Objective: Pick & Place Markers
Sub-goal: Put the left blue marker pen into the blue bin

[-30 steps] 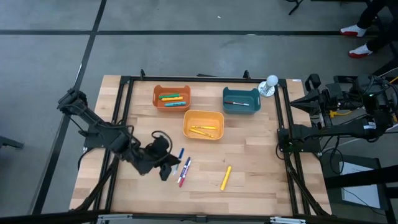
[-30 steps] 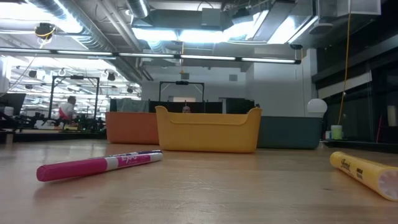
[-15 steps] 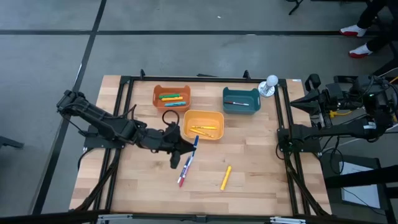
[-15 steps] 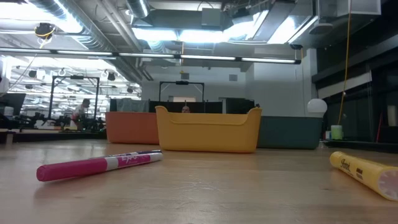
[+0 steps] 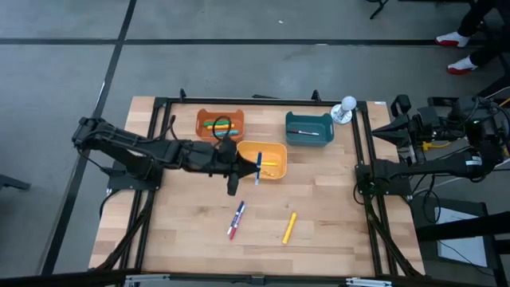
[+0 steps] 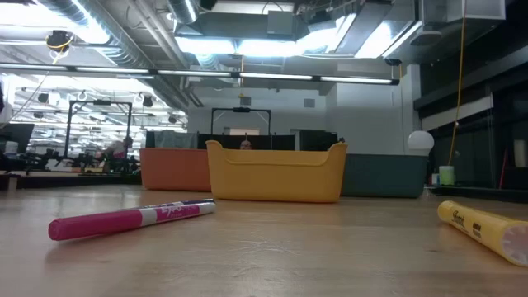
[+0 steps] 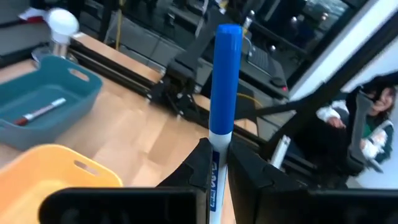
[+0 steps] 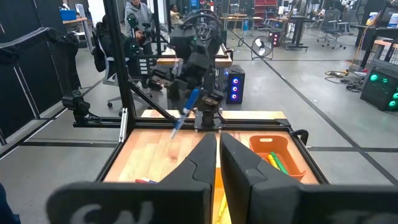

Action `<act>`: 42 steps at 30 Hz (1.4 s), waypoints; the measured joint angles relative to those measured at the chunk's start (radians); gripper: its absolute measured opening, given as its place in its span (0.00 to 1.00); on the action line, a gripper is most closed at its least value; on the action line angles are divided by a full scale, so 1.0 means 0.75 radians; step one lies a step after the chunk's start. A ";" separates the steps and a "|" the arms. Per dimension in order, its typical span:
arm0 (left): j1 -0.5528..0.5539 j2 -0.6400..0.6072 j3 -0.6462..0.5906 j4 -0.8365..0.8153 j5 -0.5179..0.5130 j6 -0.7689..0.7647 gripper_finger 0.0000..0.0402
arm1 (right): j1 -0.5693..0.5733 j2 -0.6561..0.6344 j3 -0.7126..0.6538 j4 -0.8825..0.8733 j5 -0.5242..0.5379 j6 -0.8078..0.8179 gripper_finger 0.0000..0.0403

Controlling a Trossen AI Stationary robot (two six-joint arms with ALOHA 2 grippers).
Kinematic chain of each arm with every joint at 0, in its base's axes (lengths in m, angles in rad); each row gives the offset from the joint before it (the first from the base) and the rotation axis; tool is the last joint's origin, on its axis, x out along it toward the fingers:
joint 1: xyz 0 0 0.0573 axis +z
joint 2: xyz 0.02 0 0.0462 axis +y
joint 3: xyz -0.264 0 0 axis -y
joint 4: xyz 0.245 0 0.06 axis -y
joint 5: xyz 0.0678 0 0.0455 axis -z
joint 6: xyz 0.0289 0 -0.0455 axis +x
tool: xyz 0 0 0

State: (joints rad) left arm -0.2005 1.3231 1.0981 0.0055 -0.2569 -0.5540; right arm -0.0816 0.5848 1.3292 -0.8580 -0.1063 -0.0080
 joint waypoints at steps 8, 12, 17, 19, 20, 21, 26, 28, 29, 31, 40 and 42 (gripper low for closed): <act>0.113 0.000 -0.001 0.069 0.065 0.056 0.06 | 0.000 0.000 0.000 0.000 0.000 0.000 0.06; 0.171 -0.005 -0.001 0.096 0.109 0.096 0.06 | 0.000 0.000 0.000 0.007 0.000 0.018 0.06; 0.253 -0.026 -0.002 0.174 0.217 0.142 0.06 | 0.000 0.006 0.000 0.016 -0.002 0.111 0.06; 0.287 -0.038 -0.001 0.186 0.253 0.151 0.06 | 0.000 0.012 0.000 0.034 -0.001 0.113 0.06; 0.303 -0.045 -0.002 0.184 0.279 0.162 0.06 | 0.000 0.016 0.000 0.058 -0.002 0.115 0.06; 0.318 -0.048 -0.002 0.201 0.305 0.177 0.06 | 0.000 0.023 0.000 0.083 -0.001 0.116 0.06; 0.396 -0.074 -0.001 0.214 0.427 0.230 0.06 | 0.000 0.081 0.000 0.242 0.016 0.155 0.06; 0.433 -0.082 -0.002 0.203 0.487 0.242 0.06 | 0.000 0.113 0.000 0.287 0.048 0.182 0.06; 0.451 -0.084 -0.002 0.209 0.518 0.248 0.06 | 0.000 0.132 0.000 0.309 0.064 0.199 0.06; 0.480 -0.090 -0.002 0.209 0.579 0.255 0.06 | 0.000 0.173 0.000 0.328 0.109 0.247 0.06; 0.563 -0.099 -0.002 0.208 0.786 0.268 0.06 | 0.000 0.370 0.000 0.519 0.155 0.344 0.10; 0.565 -0.100 -0.002 0.208 0.790 0.268 0.06 | 0.000 0.410 0.000 0.570 0.170 0.342 0.14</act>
State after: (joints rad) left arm 0.2230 1.2484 1.0969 0.1612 0.3355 -0.3527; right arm -0.0818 0.8923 1.3289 -0.4302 0.0208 0.2482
